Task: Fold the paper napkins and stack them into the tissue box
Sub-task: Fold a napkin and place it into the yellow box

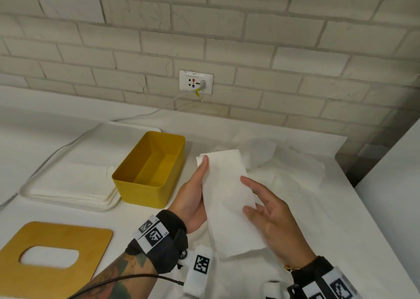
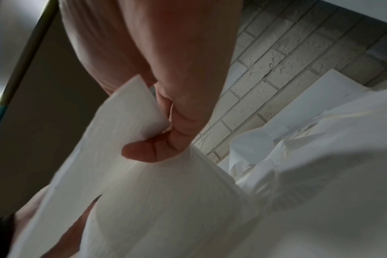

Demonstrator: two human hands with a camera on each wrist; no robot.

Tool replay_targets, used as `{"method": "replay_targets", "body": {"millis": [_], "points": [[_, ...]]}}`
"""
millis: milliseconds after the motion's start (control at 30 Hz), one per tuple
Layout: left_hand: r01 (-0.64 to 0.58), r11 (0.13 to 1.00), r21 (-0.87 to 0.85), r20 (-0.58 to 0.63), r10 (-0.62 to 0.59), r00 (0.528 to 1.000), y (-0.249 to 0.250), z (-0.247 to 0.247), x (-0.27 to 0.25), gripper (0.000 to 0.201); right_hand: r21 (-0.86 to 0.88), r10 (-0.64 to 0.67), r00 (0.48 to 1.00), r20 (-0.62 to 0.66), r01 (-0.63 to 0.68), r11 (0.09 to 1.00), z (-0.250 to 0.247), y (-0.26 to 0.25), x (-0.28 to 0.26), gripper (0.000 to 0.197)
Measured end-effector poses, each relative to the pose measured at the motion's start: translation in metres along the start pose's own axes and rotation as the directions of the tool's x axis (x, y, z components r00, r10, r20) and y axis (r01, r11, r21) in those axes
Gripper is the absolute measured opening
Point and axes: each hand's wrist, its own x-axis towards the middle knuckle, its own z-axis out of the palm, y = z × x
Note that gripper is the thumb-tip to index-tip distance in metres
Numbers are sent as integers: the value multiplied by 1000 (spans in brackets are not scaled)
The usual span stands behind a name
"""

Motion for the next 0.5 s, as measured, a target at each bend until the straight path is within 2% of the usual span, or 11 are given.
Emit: {"method": "replay_targets", "body": {"millis": [167,233,300,367,433,500], "points": [[-15,997,71,-14,16,1000,-1,-2,0,43,-140,-2,1000,-29,-2,990,0,5,0,53],[-29,997,75,-16,30,999,-1,-2,-1,41,-197,-43,989,-139,15,980,-3,9,-1,46],[-38,996,84,-17,40,999,-1,-2,-4,40,-225,-60,974,-220,9,974,-6,7,-1,50],[-45,992,120,4,45,999,1,0,-7,40,-123,34,985,-170,-55,991,-6,0,4,55],[-62,984,167,44,55,997,6,6,-12,38,-18,131,990,-54,-132,991,-4,-8,9,42],[-103,971,214,83,87,993,11,12,-18,35,23,149,987,-54,-148,989,-3,-13,14,36]]}}
